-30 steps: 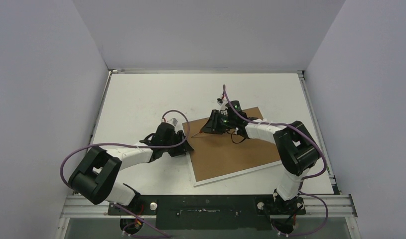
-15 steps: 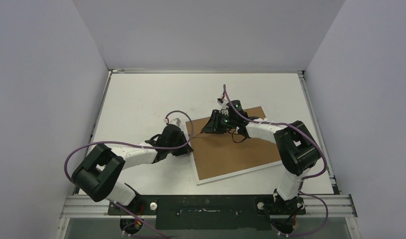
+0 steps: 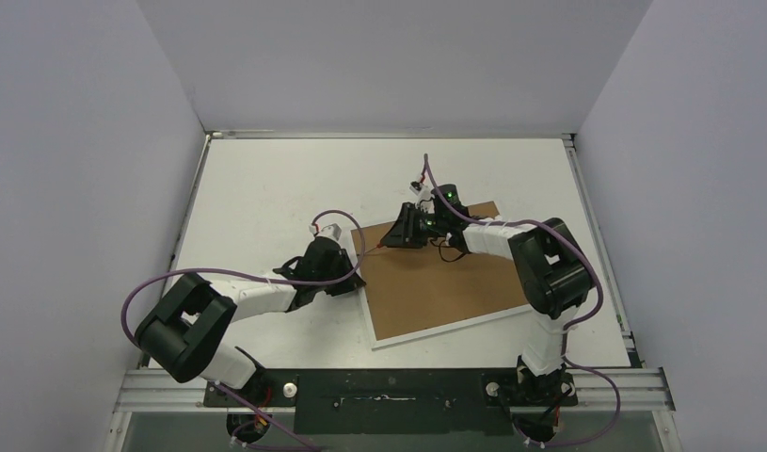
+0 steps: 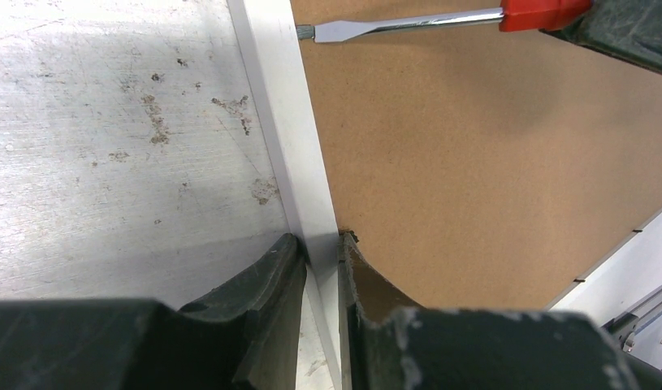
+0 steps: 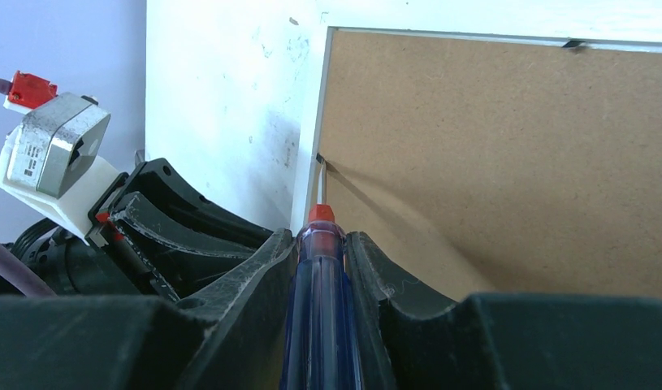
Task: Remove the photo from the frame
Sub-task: Release the photo frame item from the photo frame.
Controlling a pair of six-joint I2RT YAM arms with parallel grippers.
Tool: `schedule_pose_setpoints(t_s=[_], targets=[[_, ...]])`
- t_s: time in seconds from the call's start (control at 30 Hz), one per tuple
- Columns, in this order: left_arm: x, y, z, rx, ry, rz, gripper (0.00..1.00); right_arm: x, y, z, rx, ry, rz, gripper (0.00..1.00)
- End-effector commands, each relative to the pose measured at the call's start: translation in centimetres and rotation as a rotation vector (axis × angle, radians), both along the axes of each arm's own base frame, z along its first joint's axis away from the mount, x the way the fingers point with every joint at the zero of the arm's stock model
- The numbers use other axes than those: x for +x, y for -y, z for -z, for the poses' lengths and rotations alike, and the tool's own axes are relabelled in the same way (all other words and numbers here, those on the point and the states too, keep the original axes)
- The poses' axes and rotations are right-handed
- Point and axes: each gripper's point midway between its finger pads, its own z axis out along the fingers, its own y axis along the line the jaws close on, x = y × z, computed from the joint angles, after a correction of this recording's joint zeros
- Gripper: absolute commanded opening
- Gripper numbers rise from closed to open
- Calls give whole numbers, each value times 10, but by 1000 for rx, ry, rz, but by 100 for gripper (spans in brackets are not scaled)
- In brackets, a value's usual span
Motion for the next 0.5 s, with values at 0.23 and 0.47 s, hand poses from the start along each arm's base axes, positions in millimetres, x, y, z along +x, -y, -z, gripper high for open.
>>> schedule_pose_setpoints(t_s=[0.23,0.47], targets=[[-67,-64,71,305,-232,59,0,3,-11,4,36,42,-86,0],[-70,-63,75,295,-234,85,0,2,-17,3,70,70,-131,0]])
